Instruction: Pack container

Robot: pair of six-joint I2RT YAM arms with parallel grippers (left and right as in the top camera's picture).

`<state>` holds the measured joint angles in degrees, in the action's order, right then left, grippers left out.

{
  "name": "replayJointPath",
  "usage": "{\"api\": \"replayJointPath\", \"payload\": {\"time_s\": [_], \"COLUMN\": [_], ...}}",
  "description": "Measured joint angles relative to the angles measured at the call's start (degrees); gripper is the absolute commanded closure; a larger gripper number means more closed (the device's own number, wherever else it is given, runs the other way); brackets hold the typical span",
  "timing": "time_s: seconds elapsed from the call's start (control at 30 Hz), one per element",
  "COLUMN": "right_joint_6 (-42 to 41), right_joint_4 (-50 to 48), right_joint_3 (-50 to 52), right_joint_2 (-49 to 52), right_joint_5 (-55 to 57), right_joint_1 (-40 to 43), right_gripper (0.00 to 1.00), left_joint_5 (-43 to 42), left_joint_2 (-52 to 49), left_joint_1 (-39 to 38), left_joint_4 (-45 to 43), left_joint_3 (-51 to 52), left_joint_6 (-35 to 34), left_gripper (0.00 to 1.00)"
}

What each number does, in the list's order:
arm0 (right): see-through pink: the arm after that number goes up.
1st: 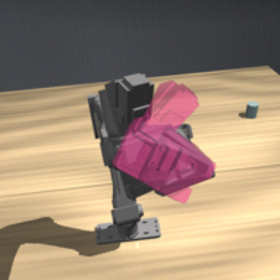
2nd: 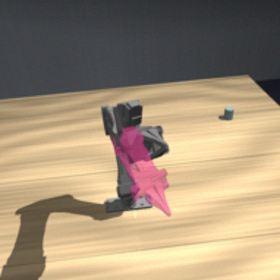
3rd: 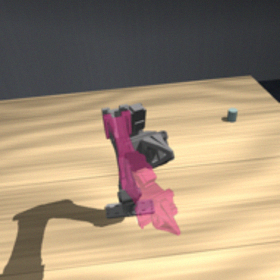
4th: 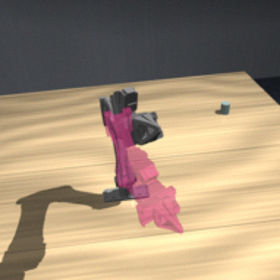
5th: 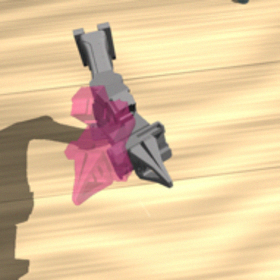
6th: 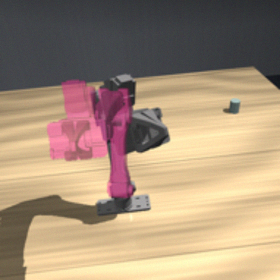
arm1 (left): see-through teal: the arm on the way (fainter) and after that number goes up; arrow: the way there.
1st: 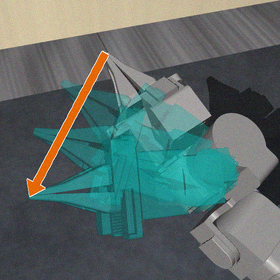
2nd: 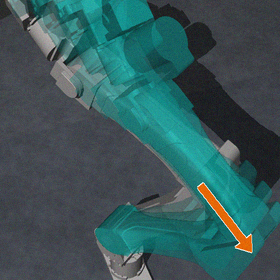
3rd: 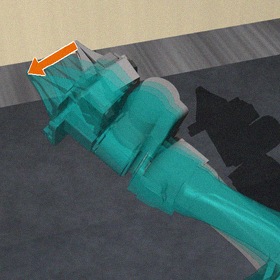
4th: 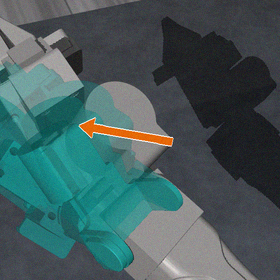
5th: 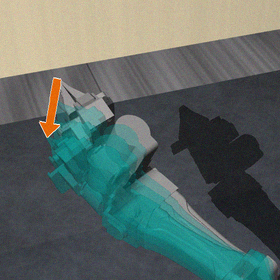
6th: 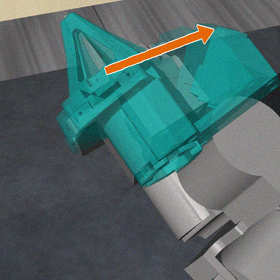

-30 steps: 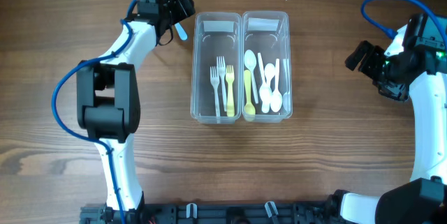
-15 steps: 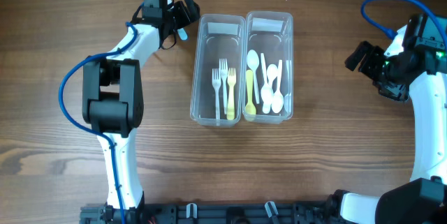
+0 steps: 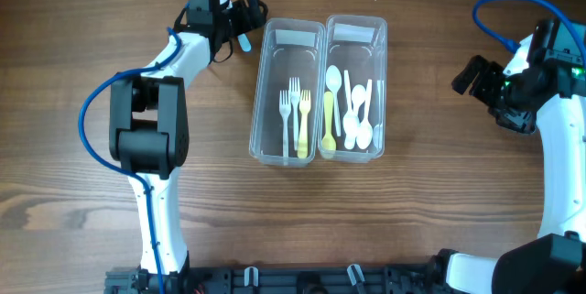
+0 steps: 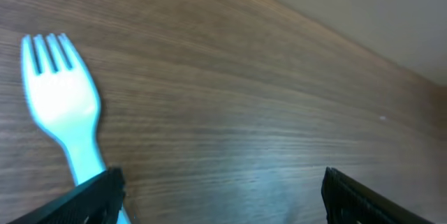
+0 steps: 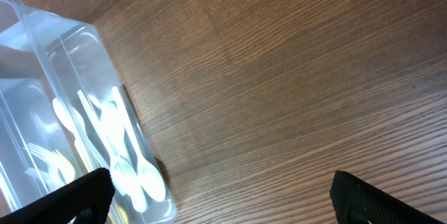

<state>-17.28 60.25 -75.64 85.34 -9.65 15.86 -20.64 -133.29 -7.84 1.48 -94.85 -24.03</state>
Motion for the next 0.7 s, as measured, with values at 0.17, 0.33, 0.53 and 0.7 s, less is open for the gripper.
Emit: {"api": "replayJointPath", "payload": {"time_s": [0.17,0.33,0.53,0.7], "right_joint_6": [0.0,0.0,0.0,0.0], "right_joint_4": [0.0,0.0,0.3,0.7], "right_joint_3": [0.0,0.0,0.0,0.0], "right_joint_2": [0.0,0.0,0.0,0.0], "right_joint_5": [0.0,0.0,0.0,0.0], "right_joint_1": [0.0,0.0,0.0,0.0], "right_gripper": [0.00,0.00,0.00,0.00], "left_joint_5": [-1.0,-1.2,0.2,0.7], "left_joint_2": [0.0,0.0,0.0,-1.0], "left_joint_1": [0.0,0.0,0.0,-0.3], "left_joint_4": [-1.6,-4.8,-4.2,-4.2], "left_joint_3": [0.0,0.0,0.0,0.0], "left_joint_6": [0.0,0.0,0.2,0.2], "left_gripper": [0.05,0.03,0.03,0.03]}}
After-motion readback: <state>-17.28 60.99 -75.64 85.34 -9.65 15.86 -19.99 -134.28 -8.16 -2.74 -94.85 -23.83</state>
